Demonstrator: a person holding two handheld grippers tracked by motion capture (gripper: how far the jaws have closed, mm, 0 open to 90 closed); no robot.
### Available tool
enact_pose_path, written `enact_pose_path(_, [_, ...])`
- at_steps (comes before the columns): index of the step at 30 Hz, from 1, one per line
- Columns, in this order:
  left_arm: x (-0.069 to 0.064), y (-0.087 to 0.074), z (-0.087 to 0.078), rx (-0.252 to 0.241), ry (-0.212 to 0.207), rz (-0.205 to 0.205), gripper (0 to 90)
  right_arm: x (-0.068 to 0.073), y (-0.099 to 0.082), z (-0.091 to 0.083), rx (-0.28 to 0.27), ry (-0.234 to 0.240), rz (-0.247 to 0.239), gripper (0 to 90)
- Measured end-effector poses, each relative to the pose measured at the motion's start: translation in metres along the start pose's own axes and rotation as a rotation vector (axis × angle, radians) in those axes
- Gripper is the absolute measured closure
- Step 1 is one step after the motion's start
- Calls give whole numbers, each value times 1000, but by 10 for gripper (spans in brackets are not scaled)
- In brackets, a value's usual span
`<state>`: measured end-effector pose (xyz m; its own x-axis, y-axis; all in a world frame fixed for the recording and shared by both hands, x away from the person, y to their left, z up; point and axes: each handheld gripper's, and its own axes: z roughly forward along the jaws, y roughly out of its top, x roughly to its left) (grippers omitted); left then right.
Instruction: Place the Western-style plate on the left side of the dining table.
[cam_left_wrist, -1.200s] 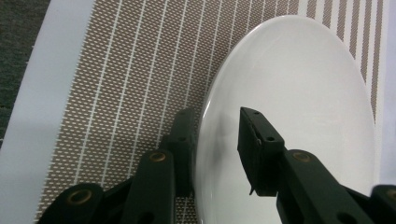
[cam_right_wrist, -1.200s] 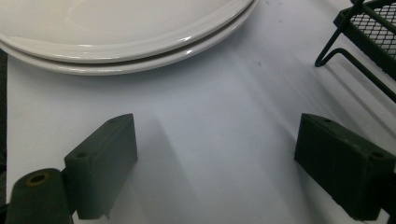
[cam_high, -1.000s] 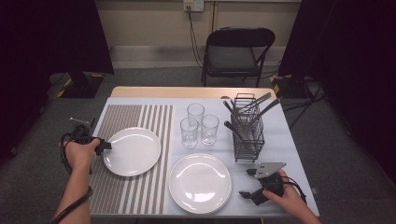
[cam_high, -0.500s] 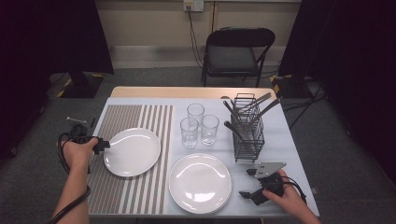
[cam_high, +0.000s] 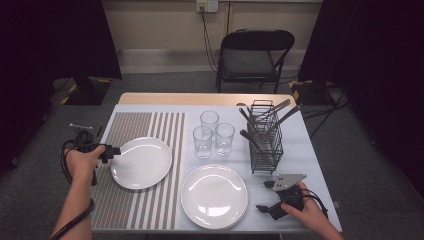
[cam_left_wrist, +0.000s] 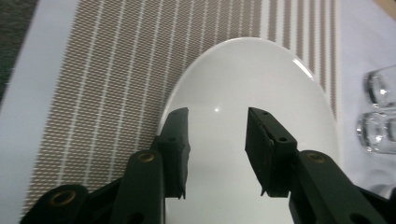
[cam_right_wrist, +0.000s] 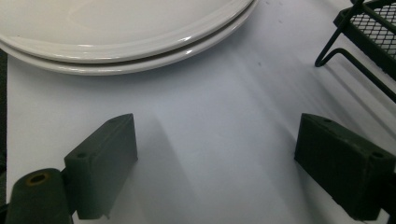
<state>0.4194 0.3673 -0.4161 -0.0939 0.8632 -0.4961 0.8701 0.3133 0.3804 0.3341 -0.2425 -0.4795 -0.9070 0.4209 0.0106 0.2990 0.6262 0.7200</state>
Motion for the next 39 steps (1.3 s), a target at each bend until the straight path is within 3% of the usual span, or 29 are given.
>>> enact_pose_path(7, [-12,-2,1,-10,-32,33,506,0,0,0,3,-1,-1,121])
enact_pose_path(12, [-20,-4,3,-14,-41,70,418,0,0,0,4,-1,-1,121])
enact_pose_path(13, [-20,-4,2,-3,-43,92,399,0,0,0,4,-1,-1,121])
enact_pose_path(14, [-22,-5,3,-9,-55,79,381,0,1,0,5,-1,-2,121])
enact_pose_path(19, [-27,-8,4,-17,-63,98,318,0,1,0,4,0,1,123])
enact_pose_path(29, [-36,-16,5,-29,-98,168,268,-1,5,-1,25,7,11,142])
enact_pose_path(31, [-37,-17,5,-32,-86,179,262,-2,5,-2,32,8,14,142])
enact_pose_path(39, [-46,-22,5,-42,-105,225,257,-3,10,-7,40,26,28,141])
